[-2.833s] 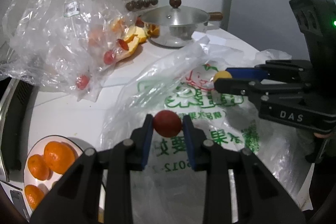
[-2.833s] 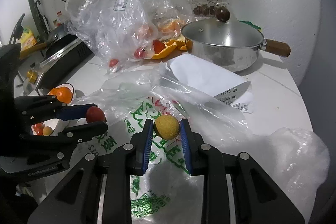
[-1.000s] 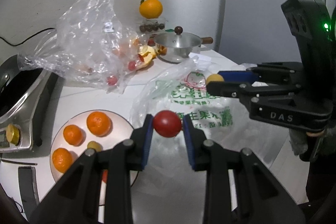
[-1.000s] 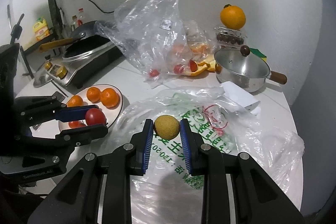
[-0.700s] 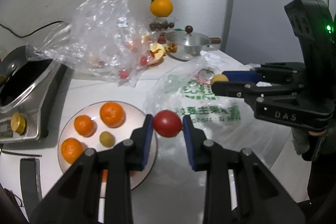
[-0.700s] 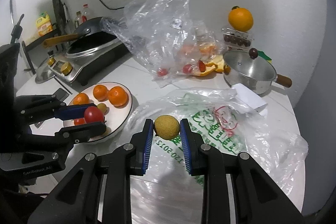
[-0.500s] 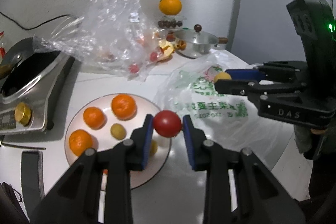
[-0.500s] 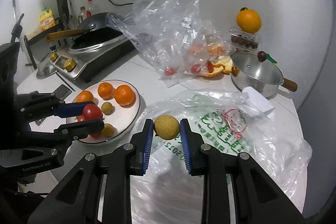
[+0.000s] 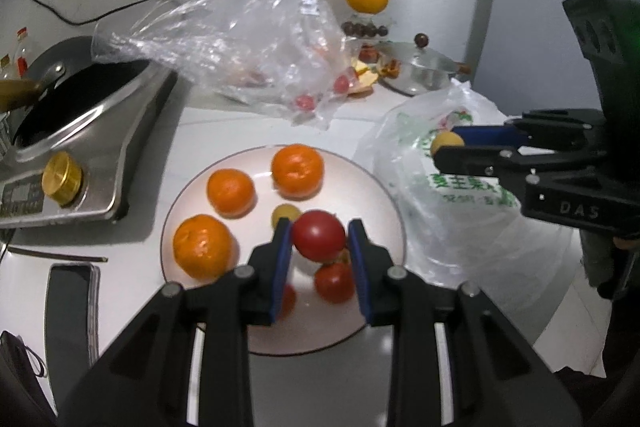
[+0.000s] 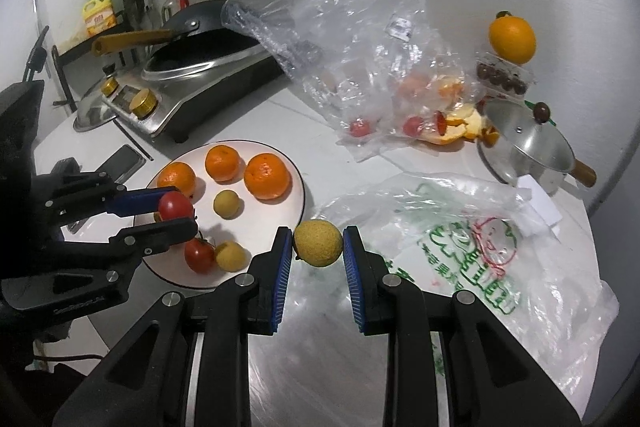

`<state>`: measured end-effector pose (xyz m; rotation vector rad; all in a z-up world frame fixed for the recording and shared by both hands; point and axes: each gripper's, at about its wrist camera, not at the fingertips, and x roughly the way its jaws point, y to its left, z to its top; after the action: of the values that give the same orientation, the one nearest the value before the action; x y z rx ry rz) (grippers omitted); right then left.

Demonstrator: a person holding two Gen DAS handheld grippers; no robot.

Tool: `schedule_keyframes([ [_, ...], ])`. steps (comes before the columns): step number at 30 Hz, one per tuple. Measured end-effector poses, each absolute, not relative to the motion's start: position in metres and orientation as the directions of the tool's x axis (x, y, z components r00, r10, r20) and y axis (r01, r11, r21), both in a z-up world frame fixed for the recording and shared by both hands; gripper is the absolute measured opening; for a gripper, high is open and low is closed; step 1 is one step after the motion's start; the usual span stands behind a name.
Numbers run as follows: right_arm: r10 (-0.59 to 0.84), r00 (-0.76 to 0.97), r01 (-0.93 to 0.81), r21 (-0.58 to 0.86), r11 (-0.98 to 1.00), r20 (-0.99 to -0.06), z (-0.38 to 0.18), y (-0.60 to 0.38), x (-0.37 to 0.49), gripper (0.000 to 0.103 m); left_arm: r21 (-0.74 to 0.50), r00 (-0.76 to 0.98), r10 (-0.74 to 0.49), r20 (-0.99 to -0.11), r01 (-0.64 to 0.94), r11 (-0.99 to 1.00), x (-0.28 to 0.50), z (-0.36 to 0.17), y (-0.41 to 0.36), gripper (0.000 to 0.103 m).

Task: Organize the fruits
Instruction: 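Lower the tomato onto the plate and open the left gripper while the right releases the plum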

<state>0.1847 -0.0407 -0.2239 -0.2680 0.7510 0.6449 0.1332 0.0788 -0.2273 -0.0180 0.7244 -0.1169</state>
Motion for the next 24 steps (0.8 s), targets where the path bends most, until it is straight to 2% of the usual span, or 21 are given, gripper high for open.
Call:
schedule_keyframes([
  [24, 0.479, 0.455, -0.703, 0.027, 0.71, -0.751, -0.257, 0.017, 0.204, 0.028, -0.037, 0.718, -0.061, -0.693, 0.05, 0.998, 0.155, -0.255, 0.103, 0.03],
])
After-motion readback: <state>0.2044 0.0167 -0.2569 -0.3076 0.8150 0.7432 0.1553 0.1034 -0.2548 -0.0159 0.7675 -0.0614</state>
